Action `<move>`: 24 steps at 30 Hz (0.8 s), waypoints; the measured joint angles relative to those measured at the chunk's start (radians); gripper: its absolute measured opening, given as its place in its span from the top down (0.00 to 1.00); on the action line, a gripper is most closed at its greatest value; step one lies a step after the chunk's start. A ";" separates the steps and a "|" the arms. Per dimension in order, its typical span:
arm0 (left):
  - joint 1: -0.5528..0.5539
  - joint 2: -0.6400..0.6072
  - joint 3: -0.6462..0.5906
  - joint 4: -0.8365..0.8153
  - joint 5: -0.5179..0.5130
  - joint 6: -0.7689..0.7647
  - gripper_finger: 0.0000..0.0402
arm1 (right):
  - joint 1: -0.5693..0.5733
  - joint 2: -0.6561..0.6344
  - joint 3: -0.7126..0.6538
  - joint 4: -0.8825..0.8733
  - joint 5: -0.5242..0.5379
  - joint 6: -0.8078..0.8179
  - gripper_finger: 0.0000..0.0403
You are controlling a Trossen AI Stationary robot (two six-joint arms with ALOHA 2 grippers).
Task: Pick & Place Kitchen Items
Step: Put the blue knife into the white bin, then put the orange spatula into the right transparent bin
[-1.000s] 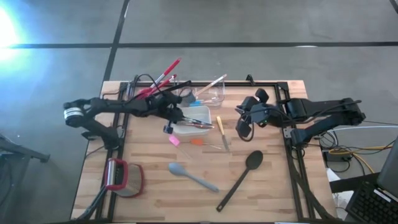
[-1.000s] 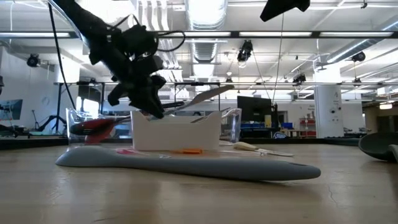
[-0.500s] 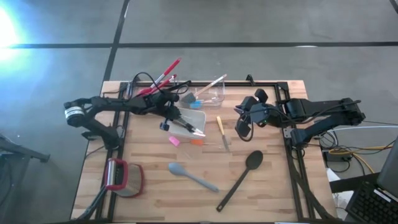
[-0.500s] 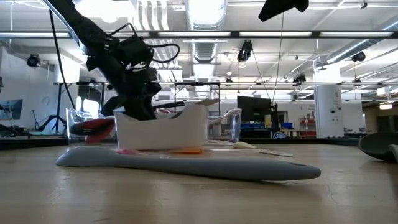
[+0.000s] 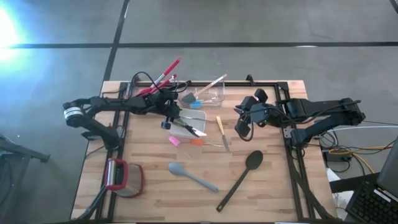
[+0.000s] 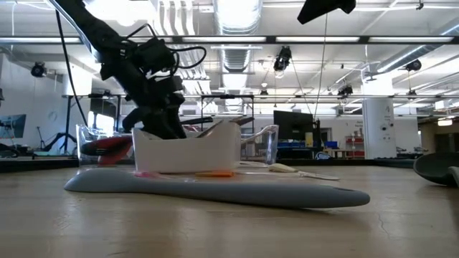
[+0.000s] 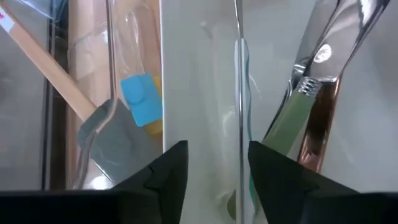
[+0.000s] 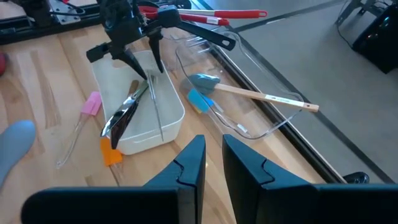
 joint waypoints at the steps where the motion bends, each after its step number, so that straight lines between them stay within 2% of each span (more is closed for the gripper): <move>1: 0.000 -0.003 0.001 -0.003 -0.001 -0.008 0.56 | 0.000 0.000 0.000 0.000 0.000 0.000 0.88; 8: -0.019 -0.115 0.062 -0.087 0.007 -0.138 0.57 | 0.000 0.000 0.000 0.000 0.000 -0.001 0.88; 14: -0.079 -0.228 0.071 -0.140 0.221 -0.253 0.57 | 0.000 0.000 0.000 0.000 0.000 -0.004 0.88; 17: -0.151 -0.232 0.051 -0.135 0.279 -0.281 0.58 | 0.000 0.000 0.000 0.000 0.000 -0.011 0.88; 24: -0.352 -0.167 0.029 -0.102 0.275 -0.299 0.61 | 0.000 0.000 0.000 0.005 0.000 -0.027 0.88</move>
